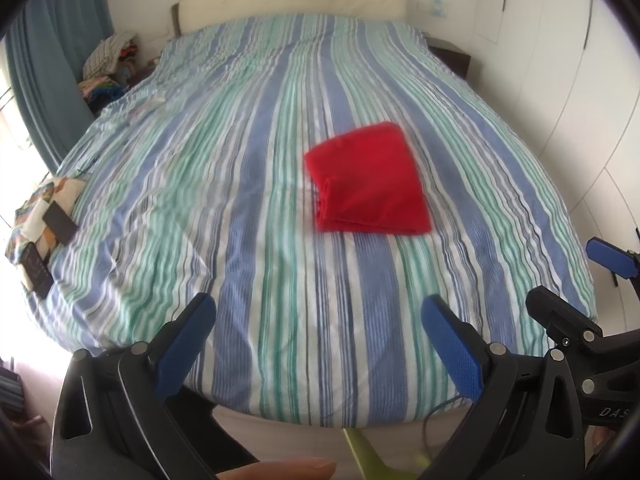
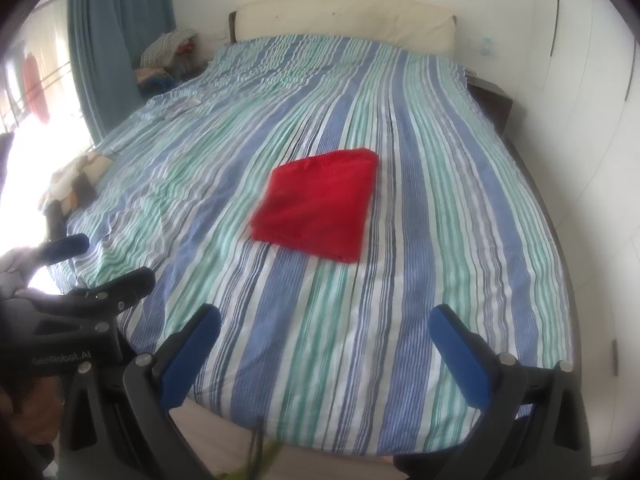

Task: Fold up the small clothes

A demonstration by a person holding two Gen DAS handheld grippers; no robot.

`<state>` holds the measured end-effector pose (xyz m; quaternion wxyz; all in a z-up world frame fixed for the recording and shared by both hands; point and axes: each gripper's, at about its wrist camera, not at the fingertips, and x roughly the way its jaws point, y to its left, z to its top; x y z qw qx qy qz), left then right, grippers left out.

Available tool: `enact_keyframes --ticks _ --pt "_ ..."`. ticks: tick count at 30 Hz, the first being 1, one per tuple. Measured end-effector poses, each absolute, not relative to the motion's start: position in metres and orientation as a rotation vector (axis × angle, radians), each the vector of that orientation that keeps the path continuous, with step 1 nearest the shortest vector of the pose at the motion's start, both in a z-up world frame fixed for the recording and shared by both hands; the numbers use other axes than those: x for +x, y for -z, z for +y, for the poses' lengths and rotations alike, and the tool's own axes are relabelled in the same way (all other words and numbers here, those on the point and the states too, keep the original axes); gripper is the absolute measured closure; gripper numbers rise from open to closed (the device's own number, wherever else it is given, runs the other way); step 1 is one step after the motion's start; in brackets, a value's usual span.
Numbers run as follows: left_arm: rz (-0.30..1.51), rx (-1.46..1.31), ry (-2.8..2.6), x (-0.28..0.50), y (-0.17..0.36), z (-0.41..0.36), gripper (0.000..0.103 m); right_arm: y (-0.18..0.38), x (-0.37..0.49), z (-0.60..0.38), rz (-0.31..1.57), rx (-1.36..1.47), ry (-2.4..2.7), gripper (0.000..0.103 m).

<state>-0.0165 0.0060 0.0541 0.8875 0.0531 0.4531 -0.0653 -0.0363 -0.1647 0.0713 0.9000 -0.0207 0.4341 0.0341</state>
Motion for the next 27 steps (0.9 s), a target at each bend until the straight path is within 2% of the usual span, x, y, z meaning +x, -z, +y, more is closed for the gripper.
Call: enact_keyframes --ticks 27 --pt "0.935 0.11 0.124 -0.0138 -0.0546 0.0106 0.001 -0.0733 -0.0306 -0.1644 0.893 -0.038 -0.066 0.001"
